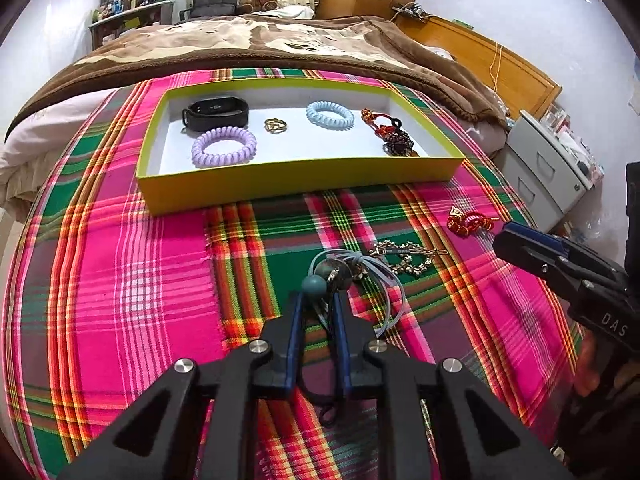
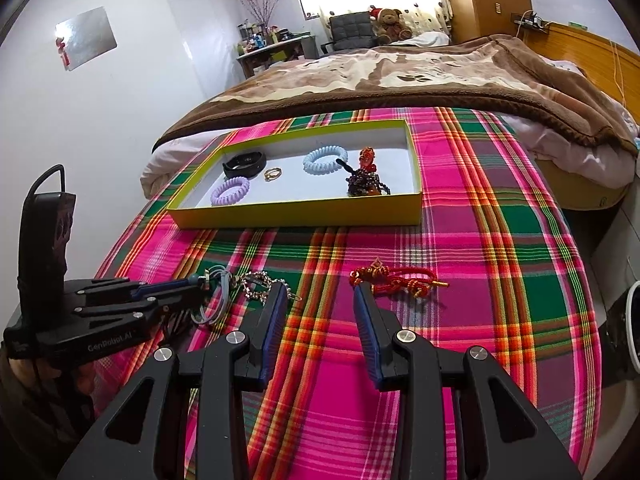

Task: Organize jewelry
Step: 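Grasp the light blue cord with the right tool while the left tool holds the hair tie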

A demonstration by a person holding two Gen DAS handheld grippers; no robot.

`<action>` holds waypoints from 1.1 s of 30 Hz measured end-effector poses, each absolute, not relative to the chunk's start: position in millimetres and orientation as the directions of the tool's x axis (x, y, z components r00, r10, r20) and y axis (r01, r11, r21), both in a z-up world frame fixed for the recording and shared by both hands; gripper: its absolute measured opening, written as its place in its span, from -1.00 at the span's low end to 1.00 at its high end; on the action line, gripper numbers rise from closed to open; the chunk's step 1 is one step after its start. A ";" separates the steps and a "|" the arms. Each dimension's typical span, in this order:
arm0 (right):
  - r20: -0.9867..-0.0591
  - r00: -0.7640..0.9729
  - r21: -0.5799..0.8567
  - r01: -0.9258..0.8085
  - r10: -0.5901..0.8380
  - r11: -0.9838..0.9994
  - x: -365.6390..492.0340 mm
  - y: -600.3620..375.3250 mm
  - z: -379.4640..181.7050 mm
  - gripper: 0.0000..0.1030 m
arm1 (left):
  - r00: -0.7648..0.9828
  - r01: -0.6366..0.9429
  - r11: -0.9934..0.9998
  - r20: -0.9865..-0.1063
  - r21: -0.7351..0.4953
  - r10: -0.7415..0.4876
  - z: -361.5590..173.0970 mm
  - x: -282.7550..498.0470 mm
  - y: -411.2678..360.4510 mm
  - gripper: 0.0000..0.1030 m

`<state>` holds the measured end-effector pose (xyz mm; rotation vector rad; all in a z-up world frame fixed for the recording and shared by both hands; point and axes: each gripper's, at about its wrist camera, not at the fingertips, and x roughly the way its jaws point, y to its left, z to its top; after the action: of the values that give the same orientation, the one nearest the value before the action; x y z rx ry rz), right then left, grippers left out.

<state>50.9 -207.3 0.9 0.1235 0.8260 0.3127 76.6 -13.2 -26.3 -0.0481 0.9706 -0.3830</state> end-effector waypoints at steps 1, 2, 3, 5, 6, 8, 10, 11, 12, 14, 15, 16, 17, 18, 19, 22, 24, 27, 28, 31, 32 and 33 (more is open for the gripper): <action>-0.703 0.635 0.229 -0.226 0.322 0.947 51.4 -206.6 0.9 -0.31 | 0.509 0.292 0.934 -0.793 -0.208 -0.336 -25.6 75.8 -11.9 -0.70; -0.704 0.633 0.229 -0.227 0.322 0.947 51.5 -205.8 0.7 -0.31 | 0.512 0.290 0.933 -0.790 -0.211 -0.338 -24.9 75.4 -10.5 -0.73; -0.706 0.632 0.227 -0.227 0.321 0.947 51.9 -204.5 0.6 -0.31 | 0.519 0.283 0.934 -0.785 -0.218 -0.340 -23.6 74.8 -8.2 -0.74; -0.707 0.631 0.222 -0.231 0.320 0.947 51.7 -202.2 1.1 -0.31 | 0.530 0.276 0.934 -0.775 -0.227 -0.345 -20.7 73.4 -3.7 -0.74; -0.706 0.632 0.220 -0.234 0.320 0.947 51.6 -201.1 1.4 -0.31 | 0.537 0.269 0.936 -0.771 -0.228 -0.342 -19.3 73.0 -1.7 -0.74; -0.704 0.633 0.216 -0.241 0.322 0.946 51.4 -198.3 2.3 -0.31 | 0.551 0.262 0.937 -0.762 -0.231 -0.341 -16.2 70.9 3.1 -0.74; -0.703 0.630 0.218 -0.250 0.329 0.943 52.9 -194.6 3.1 -0.31 | 0.561 0.246 0.938 -0.754 -0.243 -0.343 -13.7 70.6 8.2 -0.74; -0.703 0.627 0.215 -0.262 0.336 0.941 53.7 -190.9 4.0 -0.31 | 0.564 0.242 0.938 -0.751 -0.249 -0.345 -13.0 70.5 10.5 -0.74; -0.703 0.626 0.211 -0.270 0.338 0.939 54.2 -187.8 4.7 -0.31 | 0.568 0.235 0.939 -0.749 -0.250 -0.341 -12.5 70.1 13.1 -0.74; -0.697 0.620 0.202 -0.310 0.359 0.929 55.1 -177.4 7.3 -0.31 | 0.578 0.224 0.941 -0.743 -0.254 -0.338 -11.1 68.3 18.5 -0.74; -0.699 0.613 0.200 -0.328 0.369 0.923 56.8 -172.1 7.1 -0.31 | 0.580 0.219 0.941 -0.741 -0.257 -0.338 -11.0 67.5 21.4 -0.74; -0.706 0.603 0.194 -0.341 0.372 0.920 58.6 -166.6 6.7 -0.31 | 0.584 0.208 0.943 -0.741 -0.259 -0.332 -11.0 66.9 24.6 -0.74; -0.712 0.593 0.183 -0.360 0.376 0.915 60.7 -159.6 6.0 -0.31 | 0.585 0.205 0.943 -0.740 -0.262 -0.332 -11.2 66.4 26.8 -0.74; -0.714 0.588 0.176 -0.374 0.380 0.910 62.1 -154.4 5.0 -0.31 | 0.584 0.202 0.942 -0.740 -0.266 -0.334 -11.9 66.0 29.2 -0.74; -0.719 0.580 0.165 -0.394 0.384 0.904 64.0 -147.1 3.5 -0.31 | 0.586 0.194 0.944 -0.740 -0.268 -0.330 -12.3 65.0 31.7 -0.74; -0.737 0.553 0.141 -0.437 0.389 0.888 68.9 -130.2 -2.0 -0.31 | 0.589 0.183 0.944 -0.738 -0.275 -0.329 -12.8 63.3 38.2 -0.74; -0.746 0.546 0.122 -0.452 0.382 0.884 71.7 -122.1 -6.1 -0.31 | 0.593 0.181 0.943 -0.735 -0.278 -0.330 -12.5 62.5 41.3 -0.74; -0.756 0.542 0.096 -0.462 0.366 0.882 75.9 -113.4 -11.4 -0.31 | 0.594 0.179 0.943 -0.733 -0.281 -0.331 -12.2 62.0 45.0 -0.74; -0.755 0.540 0.098 -0.468 0.372 0.878 77.3 -111.5 -12.5 -0.31 | 0.596 0.177 0.943 -0.732 -0.281 -0.330 -12.1 61.7 45.8 -0.74; -0.763 0.527 0.099 -0.476 0.374 0.874 81.1 -106.9 -16.4 -0.31 | 0.595 0.176 0.942 -0.732 -0.284 -0.332 -12.1 61.5 47.5 -0.74; -0.769 0.517 0.101 -0.484 0.377 0.869 82.1 -105.3 -18.2 -0.31 | 0.595 0.176 0.943 -0.732 -0.284 -0.332 -12.0 61.5 48.0 -0.74; -0.773 0.510 0.101 -0.488 0.377 0.867 83.2 -103.4 -19.7 -0.31 | 0.595 0.177 0.942 -0.732 -0.285 -0.333 -11.7 61.0 48.4 -0.74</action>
<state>83.2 -103.4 -19.7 -0.1353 0.8951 0.5228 61.0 48.4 -11.7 -0.1896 0.8865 -0.2981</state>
